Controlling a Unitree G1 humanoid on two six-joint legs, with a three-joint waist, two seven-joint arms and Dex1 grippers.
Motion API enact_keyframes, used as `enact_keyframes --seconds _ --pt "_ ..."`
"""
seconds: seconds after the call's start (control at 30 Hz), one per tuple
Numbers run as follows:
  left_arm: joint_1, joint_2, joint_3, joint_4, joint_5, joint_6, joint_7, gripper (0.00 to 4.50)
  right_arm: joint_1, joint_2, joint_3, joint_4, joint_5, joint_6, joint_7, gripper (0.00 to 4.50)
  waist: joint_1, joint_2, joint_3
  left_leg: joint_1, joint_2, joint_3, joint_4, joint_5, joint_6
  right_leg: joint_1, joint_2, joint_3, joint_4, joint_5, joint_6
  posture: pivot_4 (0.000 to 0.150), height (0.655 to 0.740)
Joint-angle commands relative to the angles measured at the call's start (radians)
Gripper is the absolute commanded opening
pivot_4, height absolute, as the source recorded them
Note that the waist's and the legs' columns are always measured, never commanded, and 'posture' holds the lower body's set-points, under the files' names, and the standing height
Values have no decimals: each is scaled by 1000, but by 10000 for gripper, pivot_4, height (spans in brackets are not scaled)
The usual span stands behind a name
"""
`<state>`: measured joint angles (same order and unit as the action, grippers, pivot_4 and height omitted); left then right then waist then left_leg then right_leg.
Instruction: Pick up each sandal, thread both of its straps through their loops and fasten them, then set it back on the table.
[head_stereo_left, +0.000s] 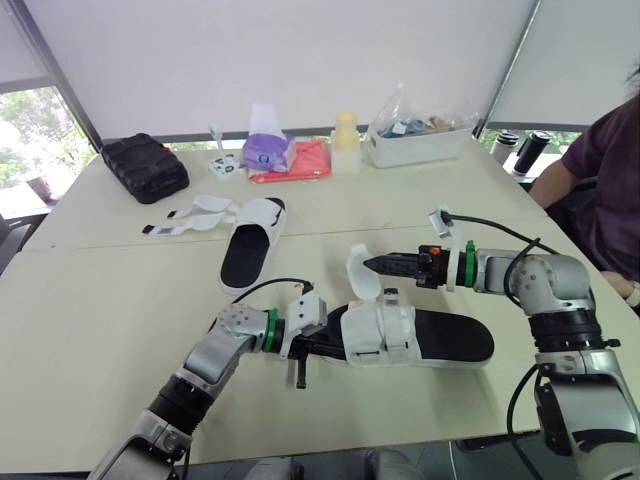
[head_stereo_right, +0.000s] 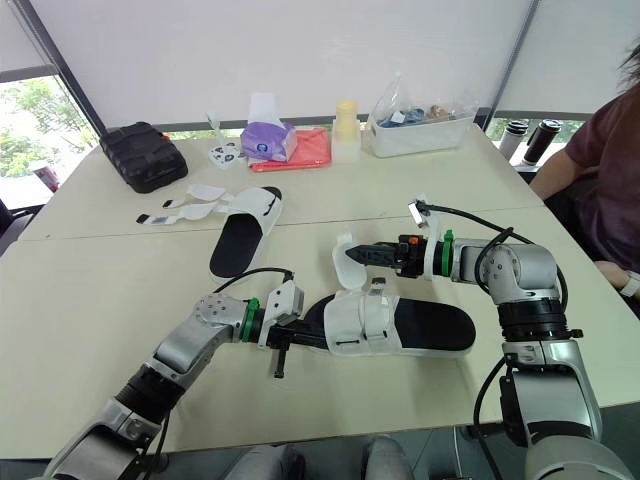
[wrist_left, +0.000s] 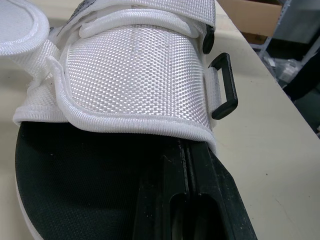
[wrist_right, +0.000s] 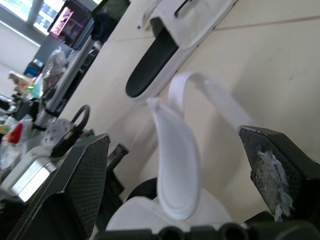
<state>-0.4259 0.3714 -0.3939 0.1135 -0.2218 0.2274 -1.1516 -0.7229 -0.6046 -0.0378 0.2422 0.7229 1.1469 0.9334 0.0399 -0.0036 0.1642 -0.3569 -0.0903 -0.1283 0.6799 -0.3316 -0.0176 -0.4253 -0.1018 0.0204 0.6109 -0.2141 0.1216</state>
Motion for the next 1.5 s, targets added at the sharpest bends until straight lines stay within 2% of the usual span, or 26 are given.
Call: enact_keyframes --seconds 0.03,0.13,0.27,0.4,0.6,0.93,1.1,1.23,1.27,1.4,1.5 --pt "24 2 -27 43 63 19 45 0 -17 28 -15 -39 34 28 8 44232 -1 0 0 0 0 0 0 0 0 0 0 0 0 0 0 1500 7400" --pt "21 1 -27 49 65 16 48 0 -32 61 -10 -10 27 37 2 44232 -1 0 0 0 0 0 0 0 0 0 0 0 0 0 0 1500 7400" --pt "11 -4 -25 59 67 14 53 0 -105 133 -18 119 9 40 -11 44232 -1 0 0 0 0 0 0 0 0 0 0 0 0 0 0 1500 7400" --pt "16 -7 -21 55 68 16 62 0 -229 208 -111 350 -6 -5 -95 44232 -1 0 0 0 0 -1 0 0 0 0 0 0 1 0 0 1500 7400" --pt "26 -5 -22 44 72 20 74 0 -366 253 -207 613 -40 -105 -186 44232 -1 1 0 0 -2 -2 0 0 0 -1 -1 0 1 0 0 1500 7400" --pt "20 -17 -23 50 76 16 85 0 -428 260 -221 727 -104 -172 -154 44232 -3 1 0 0 -2 -2 0 0 0 -1 -1 0 1 0 0 1500 7400" --pt "22 -19 -19 51 71 20 87 0 -424 247 -214 720 -119 -136 -115 21616 -4 1 0 0 -2 -2 0 0 0 -1 -1 0 2 0 0 1500 7400" --pt "19 -21 -20 56 72 18 87 0 -424 243 -215 716 -131 -134 -97 1619 -4 1 0 0 -2 -2 0 0 0 -1 -1 0 2 0 0 1500 7400" --pt "18 -22 -19 57 72 17 87 0 -423 241 -217 711 -131 -139 -90 381 -4 1 0 0 -2 -2 0 0 0 -1 -1 0 2 0 0 1500 7400" --pt "20 -23 -18 58 71 18 87 0 -420 227 -206 681 -145 -172 -51 381 -4 1 0 0 -2 -2 0 0 0 -1 -1 0 2 0 0 1500 7400" --pt "24 -22 -18 56 70 18 86 0 -418 205 -192 589 -151 -206 -1 381 -3 2 0 0 -2 -2 0 0 0 -1 -1 0 2 0 0 1500 7400"
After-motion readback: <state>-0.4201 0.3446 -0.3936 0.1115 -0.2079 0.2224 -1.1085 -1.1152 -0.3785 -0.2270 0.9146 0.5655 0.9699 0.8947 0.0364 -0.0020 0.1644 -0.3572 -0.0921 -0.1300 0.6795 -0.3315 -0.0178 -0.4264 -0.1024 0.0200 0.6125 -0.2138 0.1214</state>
